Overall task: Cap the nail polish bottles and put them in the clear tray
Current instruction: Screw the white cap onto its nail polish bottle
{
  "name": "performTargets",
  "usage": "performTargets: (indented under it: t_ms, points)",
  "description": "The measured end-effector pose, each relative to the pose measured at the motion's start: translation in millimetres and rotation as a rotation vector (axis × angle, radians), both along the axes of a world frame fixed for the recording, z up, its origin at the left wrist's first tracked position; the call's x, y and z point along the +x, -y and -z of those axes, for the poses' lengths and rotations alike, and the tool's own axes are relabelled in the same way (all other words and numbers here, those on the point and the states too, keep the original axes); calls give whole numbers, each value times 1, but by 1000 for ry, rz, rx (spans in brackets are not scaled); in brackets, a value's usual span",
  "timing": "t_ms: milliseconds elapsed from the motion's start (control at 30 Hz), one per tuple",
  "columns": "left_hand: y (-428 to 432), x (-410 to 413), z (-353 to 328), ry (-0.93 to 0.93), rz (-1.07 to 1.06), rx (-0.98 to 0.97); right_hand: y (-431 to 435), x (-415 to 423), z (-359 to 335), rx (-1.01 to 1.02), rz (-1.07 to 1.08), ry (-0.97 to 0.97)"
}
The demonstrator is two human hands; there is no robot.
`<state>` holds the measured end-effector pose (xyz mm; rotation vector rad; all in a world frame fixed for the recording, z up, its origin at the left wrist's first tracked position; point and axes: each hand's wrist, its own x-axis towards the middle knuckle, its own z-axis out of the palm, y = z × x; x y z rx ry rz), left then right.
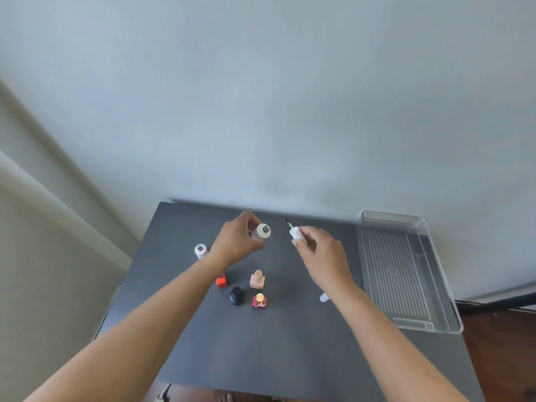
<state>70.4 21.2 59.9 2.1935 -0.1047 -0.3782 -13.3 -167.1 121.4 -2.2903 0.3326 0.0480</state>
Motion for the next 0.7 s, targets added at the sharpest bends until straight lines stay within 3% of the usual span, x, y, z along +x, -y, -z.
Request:
performTargets:
  t_ms: [367, 700]
  points:
    - [-7, -38, -45, 130, 11, -8, -5, -23, -10, -221, -104, 48]
    - [-10, -66, -59, 193, 55, 78, -7, -45, -10, -348, -170, 211]
